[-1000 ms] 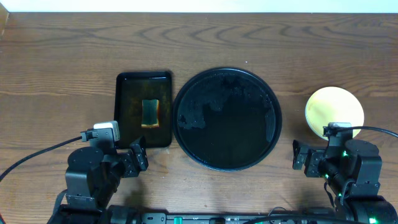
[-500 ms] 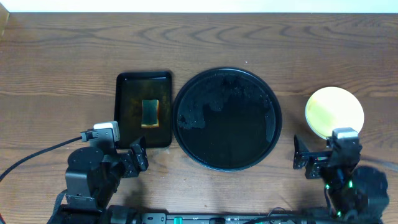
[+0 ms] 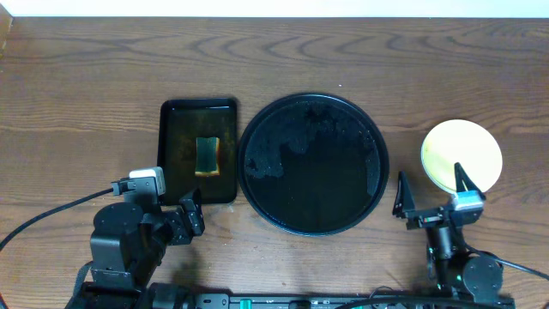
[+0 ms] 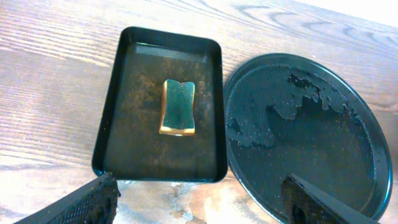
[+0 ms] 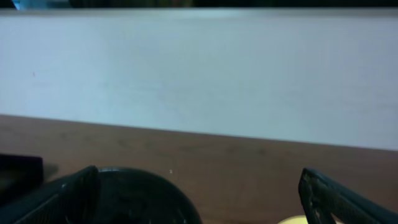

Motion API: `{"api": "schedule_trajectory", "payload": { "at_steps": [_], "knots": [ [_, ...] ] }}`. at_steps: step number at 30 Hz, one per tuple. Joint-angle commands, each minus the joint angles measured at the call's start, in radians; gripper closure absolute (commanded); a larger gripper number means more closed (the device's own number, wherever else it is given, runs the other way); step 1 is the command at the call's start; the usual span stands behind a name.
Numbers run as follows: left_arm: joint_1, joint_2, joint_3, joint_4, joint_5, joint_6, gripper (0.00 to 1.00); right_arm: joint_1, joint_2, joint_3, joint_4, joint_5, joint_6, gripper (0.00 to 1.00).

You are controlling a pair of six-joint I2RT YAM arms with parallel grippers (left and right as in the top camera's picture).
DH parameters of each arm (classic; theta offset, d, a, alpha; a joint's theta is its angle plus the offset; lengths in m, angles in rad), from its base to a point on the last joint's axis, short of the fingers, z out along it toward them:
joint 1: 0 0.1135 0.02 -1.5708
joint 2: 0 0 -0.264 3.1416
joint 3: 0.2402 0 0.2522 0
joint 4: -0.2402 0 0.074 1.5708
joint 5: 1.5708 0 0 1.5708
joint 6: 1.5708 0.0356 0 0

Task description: Clean dirty plates on tray and stack at the side

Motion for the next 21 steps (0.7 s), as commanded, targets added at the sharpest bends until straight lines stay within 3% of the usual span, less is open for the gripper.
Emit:
{"api": "schedule_trajectory", "payload": {
  "at_steps": [1,3,21],
  "knots": [
    [-0.004,-0.002,-0.006,0.0,0.002,0.009,0.16,0.01,-0.006,-0.073,-0.001,0.006,-0.035,0.01],
    [-0.004,-0.002,-0.006,0.0,0.002,0.009,0.16,0.01,-0.006,-0.073,-0.114,0.004,-0.037,0.01],
    [-0.004,-0.002,-0.006,0.0,0.002,0.009,0.16,0.009,-0.005,-0.073,-0.117,0.006,-0.033,0.01]
  ]
}}
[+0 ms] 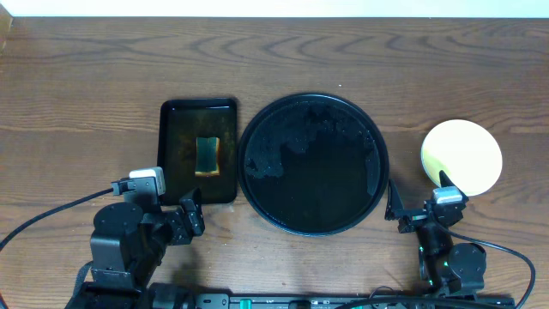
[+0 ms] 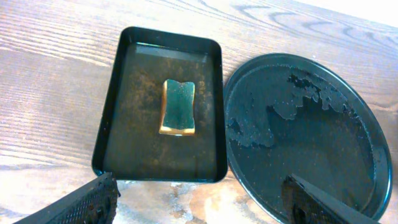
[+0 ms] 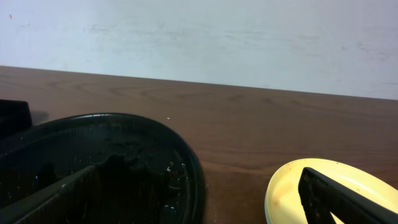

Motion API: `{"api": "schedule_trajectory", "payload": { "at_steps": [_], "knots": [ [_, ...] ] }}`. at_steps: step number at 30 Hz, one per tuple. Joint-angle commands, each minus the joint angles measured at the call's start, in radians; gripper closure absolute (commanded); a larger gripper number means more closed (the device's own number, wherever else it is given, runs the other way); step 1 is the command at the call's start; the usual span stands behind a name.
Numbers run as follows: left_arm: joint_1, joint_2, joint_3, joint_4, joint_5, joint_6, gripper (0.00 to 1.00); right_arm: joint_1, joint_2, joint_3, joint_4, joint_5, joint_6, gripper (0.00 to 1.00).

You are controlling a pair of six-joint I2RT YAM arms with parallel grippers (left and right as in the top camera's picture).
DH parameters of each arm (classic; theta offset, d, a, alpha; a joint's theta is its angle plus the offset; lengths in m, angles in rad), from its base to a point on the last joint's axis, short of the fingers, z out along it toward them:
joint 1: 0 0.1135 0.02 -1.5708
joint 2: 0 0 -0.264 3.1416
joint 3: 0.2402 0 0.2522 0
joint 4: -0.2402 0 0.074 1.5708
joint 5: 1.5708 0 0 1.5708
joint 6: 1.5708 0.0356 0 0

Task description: Clean dirty plates on tray and stack at the side

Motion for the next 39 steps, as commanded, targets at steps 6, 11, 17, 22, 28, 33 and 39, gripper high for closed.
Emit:
{"api": "schedule_trajectory", "payload": {
  "at_steps": [6,11,17,22,28,33,39],
  "knots": [
    [-0.004,-0.002,-0.006,0.0,0.002,0.009,0.16,0.009,-0.006,-0.001,-0.005,0.002,-0.015,0.01],
    [-0.004,-0.002,-0.006,0.0,0.002,0.009,0.15,0.009,-0.006,-0.001,-0.005,0.002,-0.015,0.01],
    [-0.003,-0.008,-0.006,-0.012,-0.002,0.01,0.15,0.009,-0.006,-0.001,-0.005,0.002,-0.015,0.01],
    [0.04,-0.098,-0.065,-0.01,-0.05,0.014,0.15,0.009,-0.006,-0.001,-0.005,0.002,-0.015,0.01],
    [0.13,-0.269,-0.268,0.111,-0.035,0.013,0.15,0.009,-0.006,-0.001,-0.005,0.002,-0.015,0.01],
    [0.16,-0.412,-0.439,0.302,-0.032,0.013,0.15,0.009,-0.006,-0.001,-0.005,0.002,-0.015,0.01],
    [0.16,-0.491,-0.591,0.545,-0.032,0.014,0.15,0.009,-0.006,-0.001,-0.005,0.002,-0.015,0.01]
  ]
}}
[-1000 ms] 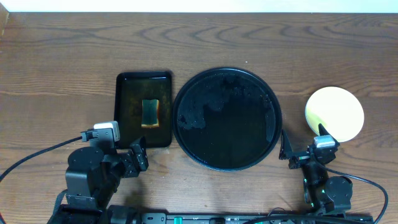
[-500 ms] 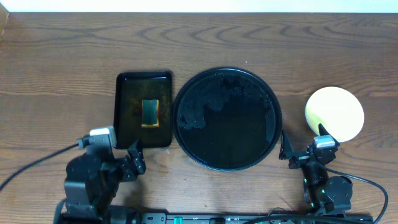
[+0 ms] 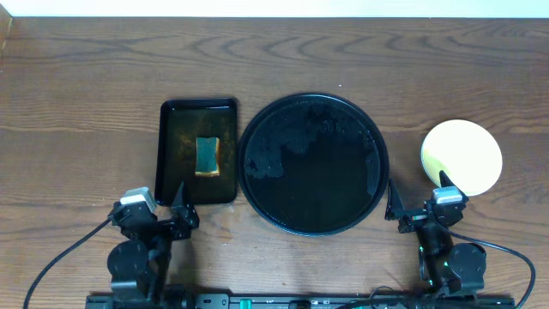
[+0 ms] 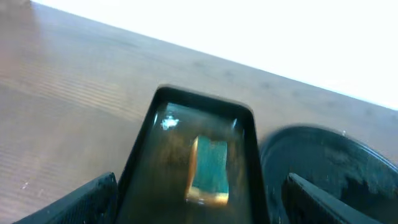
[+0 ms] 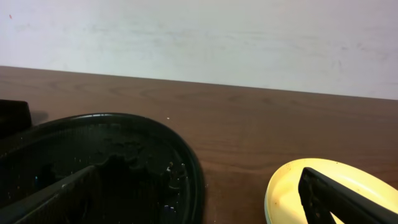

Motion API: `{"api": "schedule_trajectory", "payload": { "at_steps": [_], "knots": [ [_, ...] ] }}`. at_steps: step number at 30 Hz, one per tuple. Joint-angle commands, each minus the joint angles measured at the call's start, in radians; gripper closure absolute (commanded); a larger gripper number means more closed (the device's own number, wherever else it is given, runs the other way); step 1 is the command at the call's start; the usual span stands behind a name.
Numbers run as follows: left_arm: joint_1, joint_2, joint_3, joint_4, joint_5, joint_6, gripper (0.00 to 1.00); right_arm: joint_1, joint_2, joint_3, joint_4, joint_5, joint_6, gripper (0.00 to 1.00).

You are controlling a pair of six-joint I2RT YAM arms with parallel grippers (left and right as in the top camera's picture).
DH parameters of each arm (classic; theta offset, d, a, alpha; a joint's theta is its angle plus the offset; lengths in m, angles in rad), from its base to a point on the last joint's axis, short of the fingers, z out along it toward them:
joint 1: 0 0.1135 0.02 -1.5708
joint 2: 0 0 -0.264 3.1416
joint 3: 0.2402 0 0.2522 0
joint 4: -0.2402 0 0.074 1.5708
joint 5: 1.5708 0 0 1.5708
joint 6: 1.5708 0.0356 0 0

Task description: Clean dirty plates on tray and stack at the side

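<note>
A round black tray with wet foam patches lies mid-table and carries no plate. A yellow plate rests on the wood at the right; the right wrist view shows its rim. A green-and-yellow sponge lies in a black rectangular pan left of the tray, also in the left wrist view. My left gripper sits low at the table's front edge before the pan, open and empty. My right gripper is low at the front right, open and empty, between tray and plate.
Brown wooden table top all round. A pale wall rises behind the far edge. Cables run from both arm bases along the front edge.
My left arm has dropped back and down: its wrist camera looked down on pan and tray from above, and now views them at a low angle. The right arm is unchanged.
At first the left arm stood raised before the pan and the right gripper was tilted up toward the wall. Then the right arm sat lower, looking across tray and plate. Now the left arm has lowered too. Sponge, tray and plate have stayed put.
</note>
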Motion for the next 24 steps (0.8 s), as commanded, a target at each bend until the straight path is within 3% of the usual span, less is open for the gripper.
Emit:
{"api": "schedule_trajectory", "payload": {
  "at_steps": [1,9,12,15,24],
  "knots": [
    [0.006,-0.042,-0.084,0.126,-0.001,0.013,0.15,0.009,-0.006,-0.001,-0.005,0.002,-0.015,0.01],
    [0.006,-0.041,-0.237,0.466,-0.001,0.075,0.15,0.009,-0.006,-0.001,-0.005,0.002,-0.014,0.01],
    [0.006,-0.041,-0.274,0.456,0.012,0.075,0.15,0.009,-0.006,-0.001,-0.005,0.002,-0.015,0.01],
    [0.004,-0.041,-0.272,0.347,0.014,0.079,0.15,0.009,-0.006,-0.001,-0.005,0.002,-0.014,0.01],
    [0.004,-0.041,-0.272,0.343,0.014,0.077,0.15,0.009,-0.006,-0.001,-0.005,0.002,-0.014,0.01]
  ]
}}
